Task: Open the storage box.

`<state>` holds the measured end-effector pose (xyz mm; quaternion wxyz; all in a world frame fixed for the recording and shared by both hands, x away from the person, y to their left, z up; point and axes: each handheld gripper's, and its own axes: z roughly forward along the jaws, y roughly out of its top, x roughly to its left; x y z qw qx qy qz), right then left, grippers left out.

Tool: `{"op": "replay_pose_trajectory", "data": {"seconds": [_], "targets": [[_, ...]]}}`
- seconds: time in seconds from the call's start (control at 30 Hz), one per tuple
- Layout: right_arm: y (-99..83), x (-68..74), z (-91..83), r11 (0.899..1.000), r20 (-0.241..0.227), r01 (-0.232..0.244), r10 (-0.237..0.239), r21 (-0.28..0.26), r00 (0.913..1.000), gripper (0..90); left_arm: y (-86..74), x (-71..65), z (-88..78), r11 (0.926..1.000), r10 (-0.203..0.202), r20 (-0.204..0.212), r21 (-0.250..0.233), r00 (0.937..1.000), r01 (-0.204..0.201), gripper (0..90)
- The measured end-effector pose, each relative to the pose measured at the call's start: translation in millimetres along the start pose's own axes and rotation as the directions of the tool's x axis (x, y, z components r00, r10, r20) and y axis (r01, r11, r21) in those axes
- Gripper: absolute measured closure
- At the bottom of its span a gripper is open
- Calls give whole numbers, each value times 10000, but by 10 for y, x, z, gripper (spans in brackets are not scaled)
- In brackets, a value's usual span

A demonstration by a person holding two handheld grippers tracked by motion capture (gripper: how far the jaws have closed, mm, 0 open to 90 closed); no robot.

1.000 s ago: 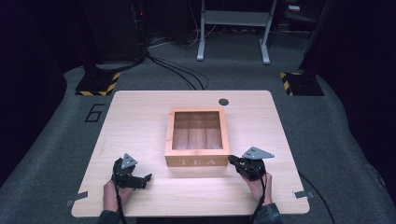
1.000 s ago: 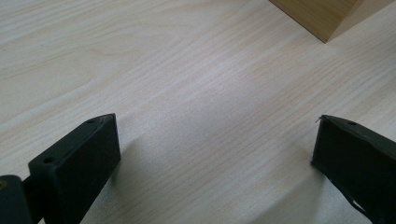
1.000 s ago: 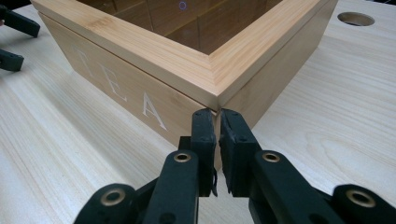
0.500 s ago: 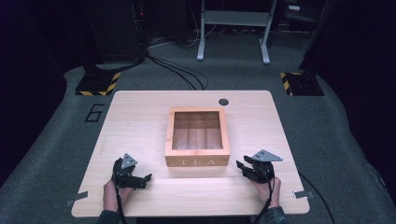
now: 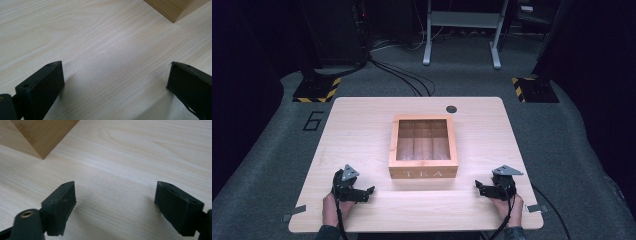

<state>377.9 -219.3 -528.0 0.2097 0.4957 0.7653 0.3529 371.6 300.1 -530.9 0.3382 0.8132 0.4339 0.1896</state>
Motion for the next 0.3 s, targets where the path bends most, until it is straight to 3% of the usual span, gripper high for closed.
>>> {"op": "replay_pose_trajectory", "data": {"seconds": [0.3], "targets": [[5,32,25,9998,327,129,-133,123,9994,114,-2,-2,2,10000,-17,-11,-35,10000,17,6]]}}
